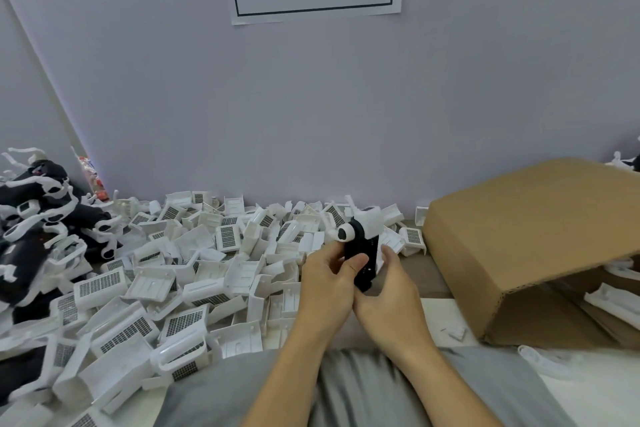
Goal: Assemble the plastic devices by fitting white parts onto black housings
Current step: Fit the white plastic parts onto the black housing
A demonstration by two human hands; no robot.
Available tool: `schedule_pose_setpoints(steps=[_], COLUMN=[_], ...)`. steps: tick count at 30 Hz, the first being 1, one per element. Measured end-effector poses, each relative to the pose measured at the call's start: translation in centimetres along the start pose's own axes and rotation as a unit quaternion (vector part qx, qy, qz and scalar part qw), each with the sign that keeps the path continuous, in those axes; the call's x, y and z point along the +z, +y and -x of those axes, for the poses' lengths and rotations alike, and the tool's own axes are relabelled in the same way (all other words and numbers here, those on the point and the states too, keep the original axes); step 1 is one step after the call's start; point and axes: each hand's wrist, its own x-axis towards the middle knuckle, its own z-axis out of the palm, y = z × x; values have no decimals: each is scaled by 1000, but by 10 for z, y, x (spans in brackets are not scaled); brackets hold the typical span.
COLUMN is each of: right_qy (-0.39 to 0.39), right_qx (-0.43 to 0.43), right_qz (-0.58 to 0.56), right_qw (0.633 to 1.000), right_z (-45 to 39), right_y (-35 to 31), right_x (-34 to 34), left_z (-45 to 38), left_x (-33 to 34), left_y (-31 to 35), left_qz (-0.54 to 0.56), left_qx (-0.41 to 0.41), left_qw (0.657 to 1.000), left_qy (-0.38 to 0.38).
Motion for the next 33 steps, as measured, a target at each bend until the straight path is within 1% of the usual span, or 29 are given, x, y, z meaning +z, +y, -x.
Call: schedule_pose_setpoints(steps=[2,4,6,8,12,16,23,26,28,29,31,33], right_qy=[39,70,77,93,145,171,182,155,113,86,38,31], right_qx=[-5,-10,0,15,50,65,65,55,44,42,47,48], right_qz=[-48,-132,-222,-256,-214,-161,-176,-234,-276,-285,-286,-287], right_qw=[998,989,972,962,965,970,965,958,953,954,956,956], right_z=[0,-1,-3,-5,-10,-11,-10,-9,-8,-6,-3,-3], right_y=[-3,-3,-3,-3,-2,0,-4,-9,-9,-9,-8,-6], right_x=[-2,-6,-7,-7,-9,-10,-11,-11,-9,-7,-6,-7], left_z=[0,3,6,8,10,10,8,6,5,5,3,1], left_x=[-1,-1,1,1,1,1,4,5,5,5,4,1], left_y=[-3,-2,1,1,1,1,0,-1,-4,-4,-2,1], left_qz=[-74,-129,-154,-171,-169,-159,-156,-185,-199,-185,-98,22], left_qx=[36,74,107,125,125,121,122,135,133,118,48,-37], left_qw=[997,988,979,973,970,971,971,967,968,974,994,996], left_qy=[-15,-48,-79,-96,-123,-136,-131,-113,-76,-50,16,80])
